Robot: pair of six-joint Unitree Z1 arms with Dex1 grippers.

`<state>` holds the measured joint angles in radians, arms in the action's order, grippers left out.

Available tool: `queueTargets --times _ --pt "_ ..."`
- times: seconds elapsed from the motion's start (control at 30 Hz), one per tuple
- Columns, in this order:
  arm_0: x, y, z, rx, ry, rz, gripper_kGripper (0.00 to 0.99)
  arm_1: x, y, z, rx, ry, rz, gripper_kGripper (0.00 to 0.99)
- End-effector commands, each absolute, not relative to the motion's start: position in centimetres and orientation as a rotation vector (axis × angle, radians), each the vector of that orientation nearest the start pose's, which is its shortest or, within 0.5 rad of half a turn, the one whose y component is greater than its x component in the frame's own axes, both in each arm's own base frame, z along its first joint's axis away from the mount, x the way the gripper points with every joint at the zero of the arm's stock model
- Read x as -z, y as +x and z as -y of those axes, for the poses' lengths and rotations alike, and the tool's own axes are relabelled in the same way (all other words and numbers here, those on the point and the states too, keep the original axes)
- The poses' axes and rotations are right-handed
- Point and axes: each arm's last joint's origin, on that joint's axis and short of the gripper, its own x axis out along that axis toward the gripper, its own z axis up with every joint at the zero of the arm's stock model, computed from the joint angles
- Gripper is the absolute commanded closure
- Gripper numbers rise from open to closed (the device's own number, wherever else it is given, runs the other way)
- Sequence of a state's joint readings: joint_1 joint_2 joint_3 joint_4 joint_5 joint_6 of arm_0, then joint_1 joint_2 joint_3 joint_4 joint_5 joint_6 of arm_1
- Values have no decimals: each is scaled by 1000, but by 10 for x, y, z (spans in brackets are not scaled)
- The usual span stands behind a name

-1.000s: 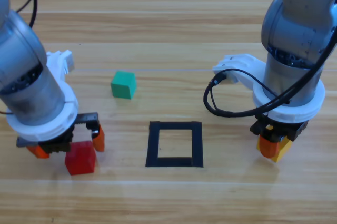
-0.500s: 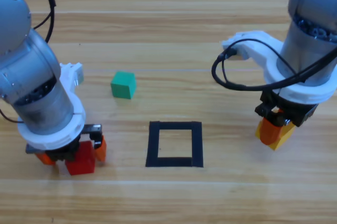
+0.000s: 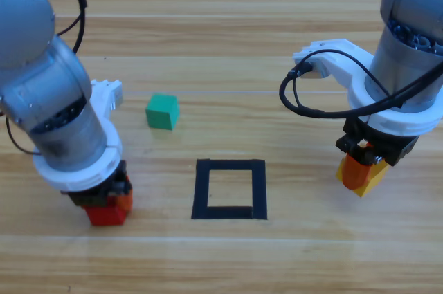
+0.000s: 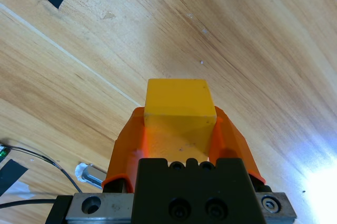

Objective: Stack the blocks in the rectangular block: red at the bottom, yellow in the middle, green on top

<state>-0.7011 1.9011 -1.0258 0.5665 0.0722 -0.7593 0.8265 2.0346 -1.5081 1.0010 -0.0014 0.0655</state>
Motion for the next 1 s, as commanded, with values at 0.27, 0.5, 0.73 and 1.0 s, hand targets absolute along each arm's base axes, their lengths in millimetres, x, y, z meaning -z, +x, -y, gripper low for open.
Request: queueTargets --times 0.27,0.5,0.73,1.0 --pt "-230 263 287 79 -7 -1399 896 -237 261 -269 -591 -532 -1475 990" --pt "-204 256 334 62 13 -1414 896 -236 261 -269 -589 -531 -1476 990" --pt "-187 255 347 51 19 -1428 896 -236 261 -269 -587 -530 -1475 990" --pt "-175 261 355 35 17 -1435 896 -236 261 -269 -586 -529 -1475 990"
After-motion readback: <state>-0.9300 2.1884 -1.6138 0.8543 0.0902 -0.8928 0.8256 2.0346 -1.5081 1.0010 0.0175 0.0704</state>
